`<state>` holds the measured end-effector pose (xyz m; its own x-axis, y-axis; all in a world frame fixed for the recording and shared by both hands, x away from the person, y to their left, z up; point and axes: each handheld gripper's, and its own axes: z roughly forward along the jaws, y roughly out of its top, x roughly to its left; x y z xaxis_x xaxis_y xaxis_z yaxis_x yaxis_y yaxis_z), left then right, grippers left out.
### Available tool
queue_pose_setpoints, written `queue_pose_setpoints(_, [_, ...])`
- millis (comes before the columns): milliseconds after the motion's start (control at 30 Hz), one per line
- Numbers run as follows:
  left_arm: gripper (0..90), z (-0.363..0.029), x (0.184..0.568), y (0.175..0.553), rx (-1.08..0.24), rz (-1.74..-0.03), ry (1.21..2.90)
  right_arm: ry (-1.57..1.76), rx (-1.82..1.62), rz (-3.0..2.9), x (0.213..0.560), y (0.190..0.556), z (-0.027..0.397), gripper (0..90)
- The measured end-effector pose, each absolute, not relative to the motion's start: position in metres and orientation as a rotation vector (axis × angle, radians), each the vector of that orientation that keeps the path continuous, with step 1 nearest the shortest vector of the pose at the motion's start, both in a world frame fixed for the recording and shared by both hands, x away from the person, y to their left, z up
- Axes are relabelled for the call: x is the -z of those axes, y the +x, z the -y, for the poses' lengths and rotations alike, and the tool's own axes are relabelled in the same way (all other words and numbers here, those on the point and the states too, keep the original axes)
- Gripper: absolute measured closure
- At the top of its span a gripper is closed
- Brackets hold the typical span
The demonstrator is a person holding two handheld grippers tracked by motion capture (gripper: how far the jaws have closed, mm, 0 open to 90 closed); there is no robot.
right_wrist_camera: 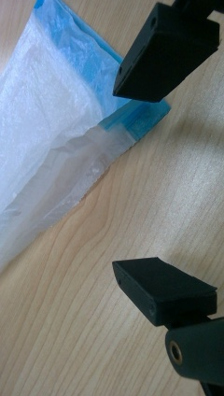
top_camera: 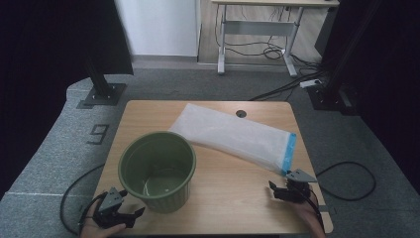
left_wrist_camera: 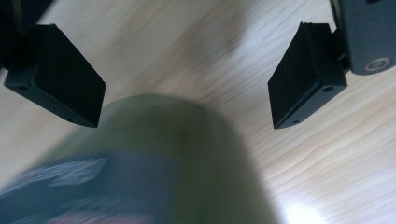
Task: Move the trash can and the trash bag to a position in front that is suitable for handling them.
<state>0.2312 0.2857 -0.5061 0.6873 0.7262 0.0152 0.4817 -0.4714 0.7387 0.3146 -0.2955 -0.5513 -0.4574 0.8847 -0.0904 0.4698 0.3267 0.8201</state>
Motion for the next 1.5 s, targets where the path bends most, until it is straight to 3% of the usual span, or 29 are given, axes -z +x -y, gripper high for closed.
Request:
queue_pose_setpoints(233, [10.1, -0.268, 0.501, 0.238, -0.417, -0.844, 2.180, 1.172, -1.014, -2.064, 0.551, 0.314, 0.295, 13.2])
queue_pose_setpoints(1500, [10.2, -0.216, 0.493, 0.287, -0.452, -0.771, 2.138, 1.149, -0.954, -2.060, 0.552, 0.302, 0.290, 13.6])
